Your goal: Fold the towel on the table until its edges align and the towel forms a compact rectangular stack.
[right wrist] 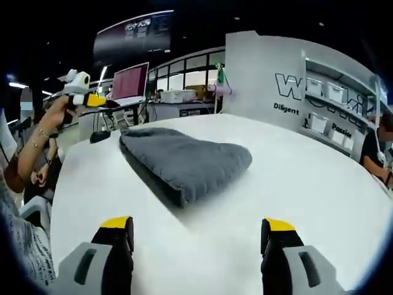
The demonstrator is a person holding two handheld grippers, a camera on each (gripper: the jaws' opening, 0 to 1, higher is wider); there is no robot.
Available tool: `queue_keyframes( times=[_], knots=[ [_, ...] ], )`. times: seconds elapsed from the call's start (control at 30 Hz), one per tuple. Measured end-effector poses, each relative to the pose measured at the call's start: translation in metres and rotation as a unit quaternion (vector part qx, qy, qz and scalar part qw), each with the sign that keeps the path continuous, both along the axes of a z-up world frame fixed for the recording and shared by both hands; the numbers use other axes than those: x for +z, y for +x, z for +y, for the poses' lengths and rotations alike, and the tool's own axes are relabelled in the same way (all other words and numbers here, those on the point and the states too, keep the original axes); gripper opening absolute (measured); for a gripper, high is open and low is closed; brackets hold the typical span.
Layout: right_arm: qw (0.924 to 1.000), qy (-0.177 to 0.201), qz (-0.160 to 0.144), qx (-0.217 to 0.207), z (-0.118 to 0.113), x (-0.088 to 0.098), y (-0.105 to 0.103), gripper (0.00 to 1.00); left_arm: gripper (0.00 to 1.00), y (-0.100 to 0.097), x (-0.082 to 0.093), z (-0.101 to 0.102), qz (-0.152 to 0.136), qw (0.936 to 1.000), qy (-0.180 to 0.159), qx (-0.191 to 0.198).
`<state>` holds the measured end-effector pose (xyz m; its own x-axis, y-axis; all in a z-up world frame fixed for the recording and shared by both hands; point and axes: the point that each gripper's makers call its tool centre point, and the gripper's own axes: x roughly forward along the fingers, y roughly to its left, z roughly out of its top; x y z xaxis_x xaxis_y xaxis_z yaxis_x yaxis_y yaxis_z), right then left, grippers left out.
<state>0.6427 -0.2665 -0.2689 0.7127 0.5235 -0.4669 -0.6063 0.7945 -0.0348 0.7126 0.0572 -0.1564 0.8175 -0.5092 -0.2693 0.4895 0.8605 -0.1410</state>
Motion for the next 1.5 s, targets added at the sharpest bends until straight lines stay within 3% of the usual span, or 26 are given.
queue_keyframes(
  times=[0.13, 0.4, 0.53, 0.67, 0.8, 1.0, 1.1, 1.3, 1.5],
  knots=[
    [0.9999, 0.007, -0.007, -0.011, -0.007, 0.001, -0.003, 0.86, 0.79, 0.023, -0.006, 0.007, 0.004, 0.9996, 0.016, 0.021],
    [0.9991, 0.013, -0.012, -0.039, -0.019, 0.001, -0.007, 0.86, 0.62, 0.045, -0.037, 0.004, 0.034, 0.9988, 0.035, 0.007],
    [0.9984, 0.013, -0.012, -0.054, -0.027, 0.0, -0.006, 0.85, 0.31, 0.056, -0.051, 0.009, 0.025, 0.9965, 0.078, 0.017],
    [0.9982, 0.017, -0.015, -0.056, -0.027, 0.0, -0.006, 0.84, 0.35, 0.063, -0.065, 0.007, 0.047, 0.996, 0.074, 0.017],
    [0.998, 0.019, -0.019, -0.057, -0.026, 0.002, -0.007, 0.84, 0.34, 0.069, -0.083, 0.014, 0.067, 0.9924, 0.097, 0.034],
    [0.9985, 0.021, -0.013, -0.049, -0.023, 0.0, -0.007, 0.84, 0.24, 0.07, -0.097, 0.013, 0.084, 0.9904, 0.105, 0.031],
    [0.9982, 0.038, -0.012, -0.044, -0.019, 0.002, -0.007, 0.84, 0.24, 0.069, -0.108, 0.016, 0.101, 0.9879, 0.113, 0.032],
    [0.9985, 0.031, -0.012, -0.043, -0.019, 0.001, -0.006, 0.84, 0.2, 0.069, -0.119, 0.018, 0.116, 0.987, 0.107, 0.03],
    [0.9987, 0.027, -0.009, -0.041, -0.018, 0.0, -0.005, 0.84, 0.13, 0.069, -0.119, 0.017, 0.114, 0.9882, 0.098, 0.027]
  ],
)
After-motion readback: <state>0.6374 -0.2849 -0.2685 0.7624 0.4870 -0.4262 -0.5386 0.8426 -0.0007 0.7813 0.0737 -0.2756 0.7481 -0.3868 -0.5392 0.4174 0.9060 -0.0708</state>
